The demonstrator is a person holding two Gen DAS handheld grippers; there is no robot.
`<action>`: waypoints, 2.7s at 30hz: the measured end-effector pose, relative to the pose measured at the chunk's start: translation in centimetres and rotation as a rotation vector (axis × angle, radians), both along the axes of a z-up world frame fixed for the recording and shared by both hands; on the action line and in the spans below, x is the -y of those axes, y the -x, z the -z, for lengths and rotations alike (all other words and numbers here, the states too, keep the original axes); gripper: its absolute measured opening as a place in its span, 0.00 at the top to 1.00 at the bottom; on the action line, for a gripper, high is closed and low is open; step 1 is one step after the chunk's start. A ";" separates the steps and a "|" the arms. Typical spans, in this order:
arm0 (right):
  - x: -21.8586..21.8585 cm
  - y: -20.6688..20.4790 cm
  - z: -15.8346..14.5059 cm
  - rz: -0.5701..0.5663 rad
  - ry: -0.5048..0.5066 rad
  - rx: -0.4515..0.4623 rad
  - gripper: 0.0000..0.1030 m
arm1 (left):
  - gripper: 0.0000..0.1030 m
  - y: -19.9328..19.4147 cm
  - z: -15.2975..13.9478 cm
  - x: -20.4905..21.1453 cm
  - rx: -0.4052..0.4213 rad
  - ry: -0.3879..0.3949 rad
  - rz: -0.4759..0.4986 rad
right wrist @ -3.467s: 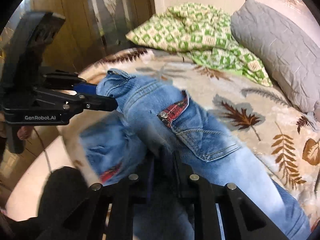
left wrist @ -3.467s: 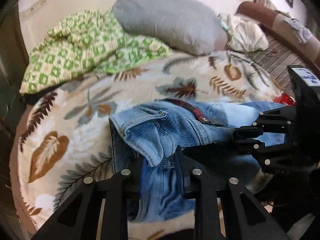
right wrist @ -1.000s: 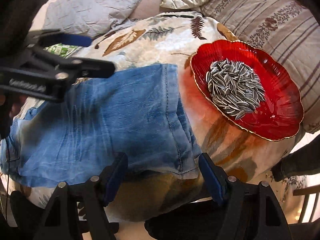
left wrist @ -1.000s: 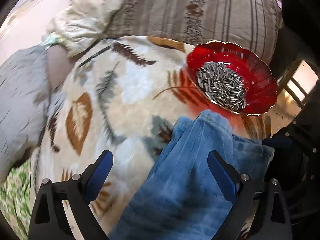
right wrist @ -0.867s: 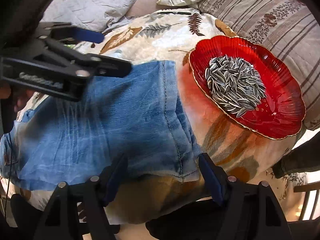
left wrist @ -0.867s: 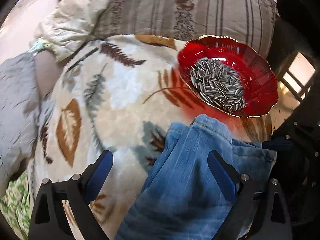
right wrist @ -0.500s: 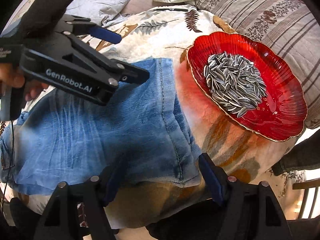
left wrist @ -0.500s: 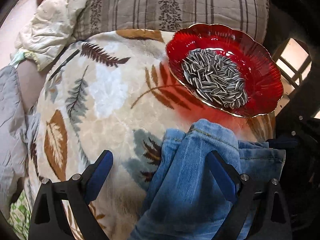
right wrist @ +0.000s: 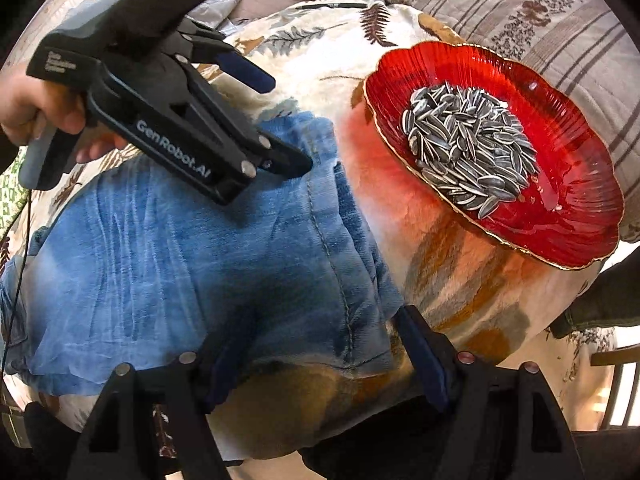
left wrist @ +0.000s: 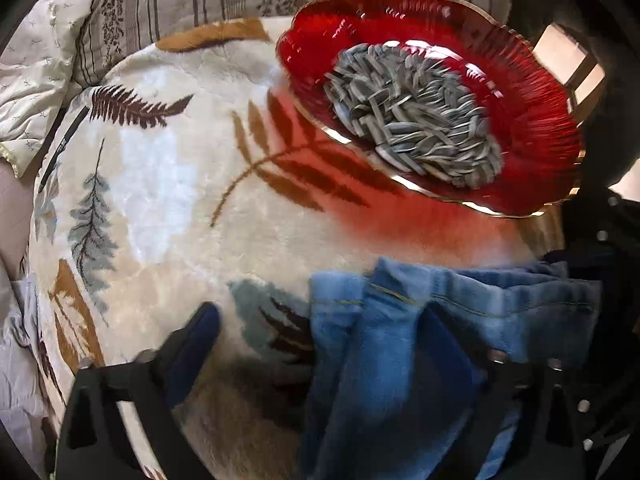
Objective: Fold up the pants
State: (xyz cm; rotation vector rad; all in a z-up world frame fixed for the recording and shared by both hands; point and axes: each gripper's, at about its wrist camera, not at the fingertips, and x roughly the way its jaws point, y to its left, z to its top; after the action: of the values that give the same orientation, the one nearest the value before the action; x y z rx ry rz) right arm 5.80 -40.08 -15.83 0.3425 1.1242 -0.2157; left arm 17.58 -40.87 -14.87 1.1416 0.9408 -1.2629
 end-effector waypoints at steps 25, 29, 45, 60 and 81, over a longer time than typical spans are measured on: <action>0.2 -2.5 0.9 -0.021 0.049 0.069 0.26 | 0.63 -2.4 -0.6 0.1 -0.232 -0.006 0.106; 0.3 -2.6 0.2 -0.014 0.053 0.094 0.54 | 0.75 -2.2 -1.9 -0.1 -0.211 0.000 0.106; -0.1 -1.3 -1.9 -0.037 0.074 0.142 0.74 | 0.92 0.1 -4.2 -1.5 -0.176 0.036 0.092; 1.2 -1.6 0.1 0.024 0.020 0.075 0.36 | 0.18 -1.4 -0.8 -1.9 -0.085 -0.008 0.077; -0.4 -2.6 0.4 -0.025 0.065 0.128 0.69 | 0.85 -1.0 -0.9 0.0 -0.254 -0.006 0.086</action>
State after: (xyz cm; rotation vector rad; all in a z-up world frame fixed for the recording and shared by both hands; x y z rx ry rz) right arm 8.44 -39.67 -16.21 0.2802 0.9923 -0.2053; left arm 18.60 -40.88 -14.00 1.0510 1.0919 -1.5013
